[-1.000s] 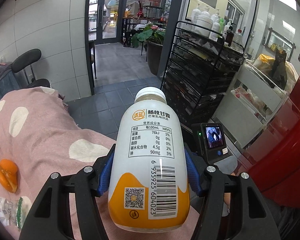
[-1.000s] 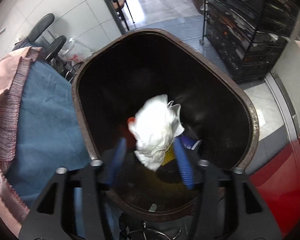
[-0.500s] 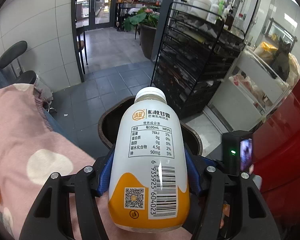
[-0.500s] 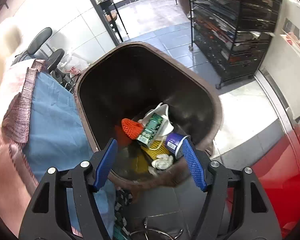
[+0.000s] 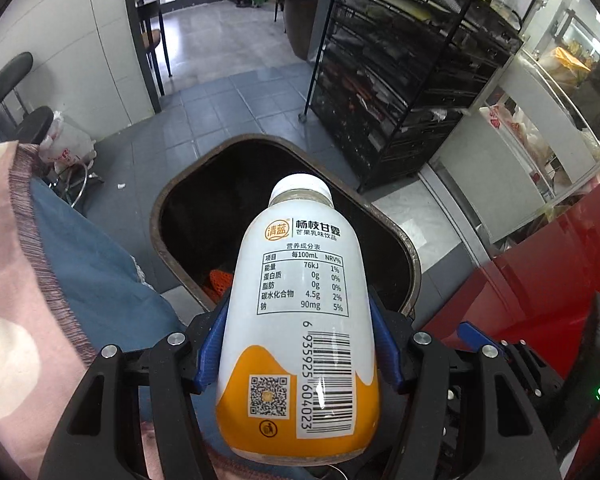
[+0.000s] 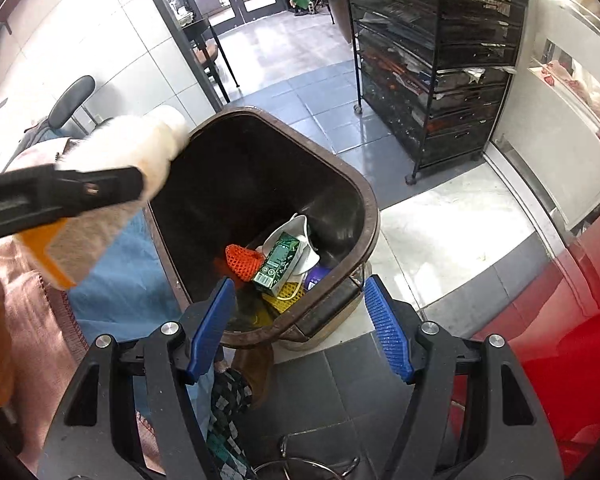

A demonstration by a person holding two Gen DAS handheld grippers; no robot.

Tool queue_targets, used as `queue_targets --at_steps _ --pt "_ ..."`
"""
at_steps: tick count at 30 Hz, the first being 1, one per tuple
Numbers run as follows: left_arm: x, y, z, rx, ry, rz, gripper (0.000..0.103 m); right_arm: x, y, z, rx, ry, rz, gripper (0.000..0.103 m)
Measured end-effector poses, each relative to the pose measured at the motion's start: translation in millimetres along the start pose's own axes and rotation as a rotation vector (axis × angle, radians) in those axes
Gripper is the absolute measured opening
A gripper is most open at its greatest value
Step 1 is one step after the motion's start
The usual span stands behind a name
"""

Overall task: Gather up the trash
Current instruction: 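Lower the left gripper into the bin and open it to drop the bottle, then move both tools back from the bin to the table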

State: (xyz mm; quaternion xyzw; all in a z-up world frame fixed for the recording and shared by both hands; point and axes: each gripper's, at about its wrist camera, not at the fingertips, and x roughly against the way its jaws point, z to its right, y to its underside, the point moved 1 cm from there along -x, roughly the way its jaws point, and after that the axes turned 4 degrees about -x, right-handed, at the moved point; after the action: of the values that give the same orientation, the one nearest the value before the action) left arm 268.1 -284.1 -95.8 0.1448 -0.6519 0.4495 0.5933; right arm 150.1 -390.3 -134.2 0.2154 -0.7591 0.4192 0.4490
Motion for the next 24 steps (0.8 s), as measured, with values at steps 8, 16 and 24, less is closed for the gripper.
queue_targets --at_steps 8,16,24 --pt "-20.3 -0.4 0.0 -0.008 -0.016 -0.032 0.061 3.0 0.7 4.7 -0.010 0.010 0.011 0.068" --pt "-24.0 -0.2 1.7 -0.038 -0.052 -0.015 0.084 5.3 2.1 9.7 -0.032 0.019 0.018 0.068" --pt "-5.5 -2.3 4.2 -0.040 -0.032 0.065 0.089 13.4 2.4 8.7 -0.026 0.021 0.034 0.068"
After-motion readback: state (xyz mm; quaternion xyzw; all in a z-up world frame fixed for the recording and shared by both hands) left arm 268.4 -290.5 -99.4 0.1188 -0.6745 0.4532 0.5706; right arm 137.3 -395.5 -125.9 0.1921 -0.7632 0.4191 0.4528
